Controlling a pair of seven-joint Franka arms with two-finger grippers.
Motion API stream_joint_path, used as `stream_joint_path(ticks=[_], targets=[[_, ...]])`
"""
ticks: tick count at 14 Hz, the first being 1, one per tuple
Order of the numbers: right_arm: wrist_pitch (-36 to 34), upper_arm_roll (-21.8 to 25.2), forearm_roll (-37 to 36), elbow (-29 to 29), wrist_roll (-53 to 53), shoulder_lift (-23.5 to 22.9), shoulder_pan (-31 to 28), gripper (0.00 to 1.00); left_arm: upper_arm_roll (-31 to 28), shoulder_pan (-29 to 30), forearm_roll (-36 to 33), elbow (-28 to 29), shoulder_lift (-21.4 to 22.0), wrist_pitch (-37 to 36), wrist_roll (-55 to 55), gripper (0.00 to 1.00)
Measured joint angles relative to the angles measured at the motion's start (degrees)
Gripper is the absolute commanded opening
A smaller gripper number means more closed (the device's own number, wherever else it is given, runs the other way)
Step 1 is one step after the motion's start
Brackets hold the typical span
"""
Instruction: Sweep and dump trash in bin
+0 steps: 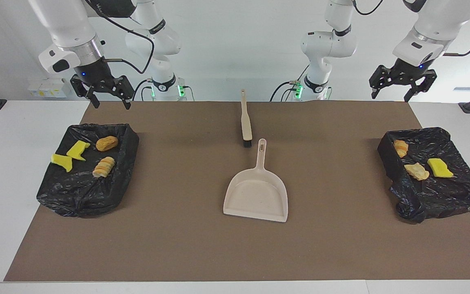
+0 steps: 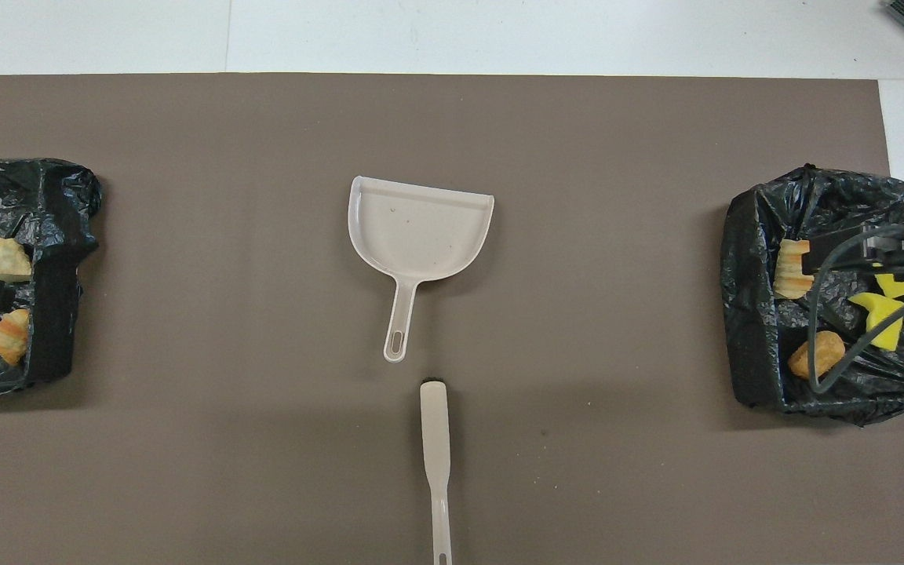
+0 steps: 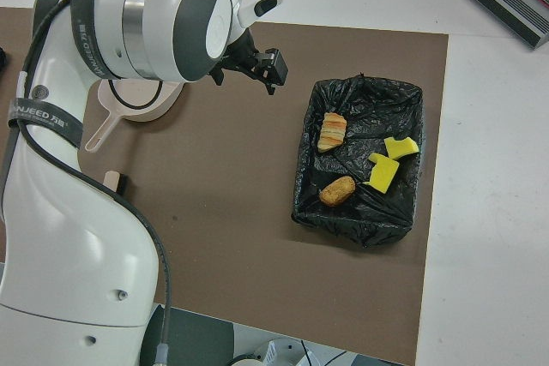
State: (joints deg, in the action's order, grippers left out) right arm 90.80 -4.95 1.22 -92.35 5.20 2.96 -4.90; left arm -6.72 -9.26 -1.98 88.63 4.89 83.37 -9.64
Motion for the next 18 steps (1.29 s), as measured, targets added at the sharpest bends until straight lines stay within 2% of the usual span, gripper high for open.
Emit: stream_joint_path(ticks=[14,18], targets=[[0.0,0.0,0.0,0.0,0.0,0.0,0.0,1.00,0.0,0.1,0.0,-0.3,-0.6,0.1,0.0,1.00],[0.0,0.0,0.0,0.0,0.0,0.0,0.0,1.00,2.1,3.2,0.2,-0.3,-0.6,0.1,0.0,1.00]])
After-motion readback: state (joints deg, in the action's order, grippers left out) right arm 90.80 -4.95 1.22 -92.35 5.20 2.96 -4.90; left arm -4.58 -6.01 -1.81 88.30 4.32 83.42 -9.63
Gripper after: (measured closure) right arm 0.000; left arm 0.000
